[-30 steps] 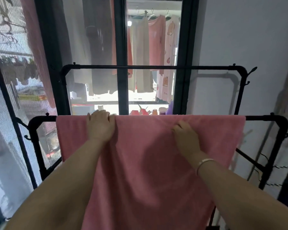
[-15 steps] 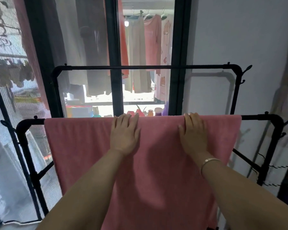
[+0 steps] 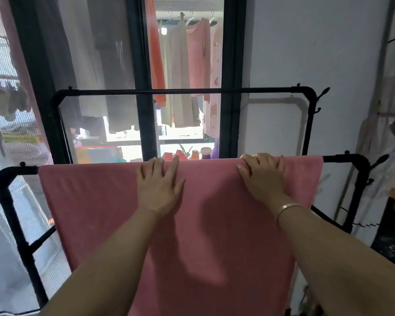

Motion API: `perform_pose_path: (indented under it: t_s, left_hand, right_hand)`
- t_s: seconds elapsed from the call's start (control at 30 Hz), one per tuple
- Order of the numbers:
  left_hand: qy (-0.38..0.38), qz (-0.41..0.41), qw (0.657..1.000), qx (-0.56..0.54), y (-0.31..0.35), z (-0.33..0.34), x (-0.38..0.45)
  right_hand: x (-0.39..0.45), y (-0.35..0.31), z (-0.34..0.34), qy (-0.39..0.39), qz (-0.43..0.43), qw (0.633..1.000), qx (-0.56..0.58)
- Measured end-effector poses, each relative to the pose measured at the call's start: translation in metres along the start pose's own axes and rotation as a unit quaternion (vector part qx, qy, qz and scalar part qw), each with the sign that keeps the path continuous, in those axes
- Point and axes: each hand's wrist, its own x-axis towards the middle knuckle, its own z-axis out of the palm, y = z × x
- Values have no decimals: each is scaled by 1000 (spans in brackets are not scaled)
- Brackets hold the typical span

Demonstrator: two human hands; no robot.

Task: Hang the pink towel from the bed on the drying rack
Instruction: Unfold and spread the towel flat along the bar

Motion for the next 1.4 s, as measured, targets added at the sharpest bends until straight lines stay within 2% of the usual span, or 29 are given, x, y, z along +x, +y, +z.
perform_pose_path:
  t_s: [0.13, 0.4, 0.57, 0.83, 0.93, 1.03, 1.1, 1.4]
  left_hand:
    - [-4, 12, 1000, 5, -11, 0, 7]
    - [-41, -13, 999, -1, -20, -1, 5]
    - [-49, -85, 995, -7, -41, -10, 7]
    - [-94, -100, 990, -17, -45, -18, 28]
    - [-87, -88, 992, -8, -43, -15, 22]
    - [-91, -75, 993, -15, -44, -15, 16]
    - [-90, -69, 993, -20, -52, -15, 8]
    - [-121, -117, 985, 24, -121, -31, -22]
  right_hand:
    - [9, 9, -3, -27, 17, 999, 14]
    - [0, 12, -3, 16, 42, 999, -6]
    - [-17, 27, -1, 3, 4, 1000, -18]
    - [-21, 14, -8, 13, 23, 1000, -17]
    - [-12, -1, -13, -15, 8, 1000, -2]
    - [-6, -28, -12, -66, -54, 995, 59]
    - [-5, -36, -9, -104, -85, 989, 60]
    - [7, -15, -17, -176, -13, 984, -16]
